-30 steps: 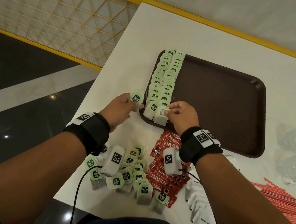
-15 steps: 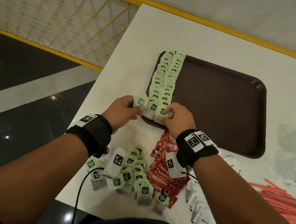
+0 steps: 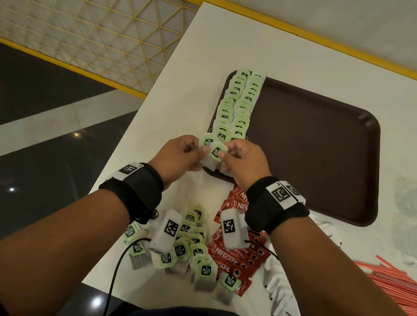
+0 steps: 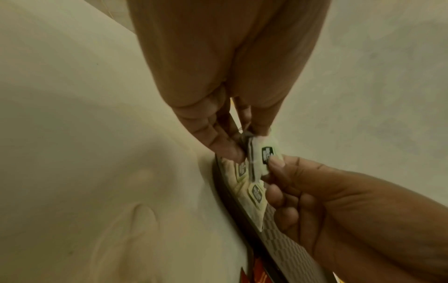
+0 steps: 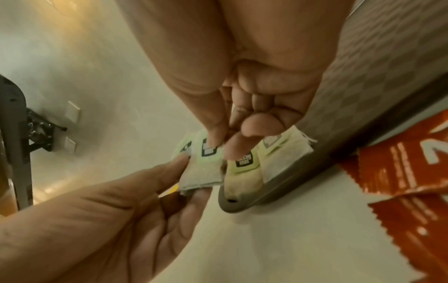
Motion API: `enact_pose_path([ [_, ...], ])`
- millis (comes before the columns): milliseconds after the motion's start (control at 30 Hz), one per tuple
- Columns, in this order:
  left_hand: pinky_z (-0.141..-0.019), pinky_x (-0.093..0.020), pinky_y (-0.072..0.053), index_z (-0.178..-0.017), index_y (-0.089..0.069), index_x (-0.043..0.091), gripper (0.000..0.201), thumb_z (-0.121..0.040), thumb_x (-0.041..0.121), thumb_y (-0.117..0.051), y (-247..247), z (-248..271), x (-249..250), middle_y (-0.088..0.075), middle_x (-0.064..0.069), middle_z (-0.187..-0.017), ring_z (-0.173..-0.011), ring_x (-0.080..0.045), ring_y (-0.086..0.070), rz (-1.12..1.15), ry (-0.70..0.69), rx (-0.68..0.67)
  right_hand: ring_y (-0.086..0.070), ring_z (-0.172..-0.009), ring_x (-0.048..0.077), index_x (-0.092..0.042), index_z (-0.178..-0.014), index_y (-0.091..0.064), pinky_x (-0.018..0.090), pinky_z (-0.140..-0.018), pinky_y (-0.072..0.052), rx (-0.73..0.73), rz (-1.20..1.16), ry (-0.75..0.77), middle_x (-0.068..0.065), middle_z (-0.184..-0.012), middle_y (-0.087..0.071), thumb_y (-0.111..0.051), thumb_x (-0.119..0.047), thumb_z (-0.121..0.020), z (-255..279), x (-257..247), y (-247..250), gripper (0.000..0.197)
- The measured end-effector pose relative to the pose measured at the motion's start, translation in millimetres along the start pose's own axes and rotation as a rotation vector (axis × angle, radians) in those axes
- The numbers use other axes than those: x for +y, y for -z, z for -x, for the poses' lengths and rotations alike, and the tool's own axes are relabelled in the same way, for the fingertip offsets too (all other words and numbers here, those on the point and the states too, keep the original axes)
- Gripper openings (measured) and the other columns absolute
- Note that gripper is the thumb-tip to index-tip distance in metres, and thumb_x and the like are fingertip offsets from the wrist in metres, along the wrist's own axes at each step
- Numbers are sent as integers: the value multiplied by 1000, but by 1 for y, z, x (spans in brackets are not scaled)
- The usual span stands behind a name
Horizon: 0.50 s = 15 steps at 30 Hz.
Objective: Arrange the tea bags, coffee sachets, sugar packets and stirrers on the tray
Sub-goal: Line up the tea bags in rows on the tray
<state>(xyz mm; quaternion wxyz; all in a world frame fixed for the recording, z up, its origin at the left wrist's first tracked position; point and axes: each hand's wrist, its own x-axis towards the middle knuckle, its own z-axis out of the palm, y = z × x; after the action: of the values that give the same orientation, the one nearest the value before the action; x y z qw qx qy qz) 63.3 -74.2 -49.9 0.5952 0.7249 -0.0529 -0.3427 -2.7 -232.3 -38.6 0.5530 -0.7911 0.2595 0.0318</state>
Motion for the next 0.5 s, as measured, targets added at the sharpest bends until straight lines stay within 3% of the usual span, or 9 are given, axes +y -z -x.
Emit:
enact_pose_path([
  [100,-67,-23,-55,-92,-54,8,16,-100,23,-56,9,-5,-4,-62,-16,-95,-78,-16,-66,33,5,48,-64,-67,21,-11,-101,-63,33,-65,-58,-24,133,-24,18,-98,-66,-63,-13,-93,-8,4,3,9],
  [167,-66,-22,-55,-93,-54,10,15,-101,24,-54,15,-6,-7,-62,-16,-95,-79,-14,-69,39,10,80,-63,-81,24,-11,-104,-63,38,-78,-55,-42,308,0,12,-96,-66,-62,-16,-93,-13,4,4,12],
  [200,-65,-22,-55,-94,-53,10,15,-101,24,-54,17,-6,-8,-63,-15,-95,-77,-11,-70,48,14,90,-61,-84,22,-11,-105,-64,37,-81,-53,-45,357,4,8,-94,-64,-62,-18,-93,-15,3,5,14],
  [300,-67,-21,-56,-95,-52,10,14,-101,24,-53,18,-5,-9,-63,-14,-95,-74,-7,-70,63,23,94,-54,-83,12,-14,-105,-64,24,-75,-42,-30,421,-6,-5,-84,-56,-66,-22,-90,-19,2,3,16],
  [367,-66,-21,-56,-95,-52,10,15,-101,23,-53,17,-4,-9,-62,-15,-95,-72,-6,-70,72,23,87,-55,-83,13,-17,-105,-62,25,-74,-43,1,431,-10,-8,-81,-54,-69,-24,-88,-20,1,1,20],
  [500,-66,-20,-56,-95,-51,9,15,-101,23,-53,18,-4,-8,-61,-16,-94,-72,-7,-71,86,23,89,-56,-88,19,-21,-115,-56,31,-74,-45,36,594,128,1,-106,-55,-67,-27,-87,-12,-3,-3,30],
])
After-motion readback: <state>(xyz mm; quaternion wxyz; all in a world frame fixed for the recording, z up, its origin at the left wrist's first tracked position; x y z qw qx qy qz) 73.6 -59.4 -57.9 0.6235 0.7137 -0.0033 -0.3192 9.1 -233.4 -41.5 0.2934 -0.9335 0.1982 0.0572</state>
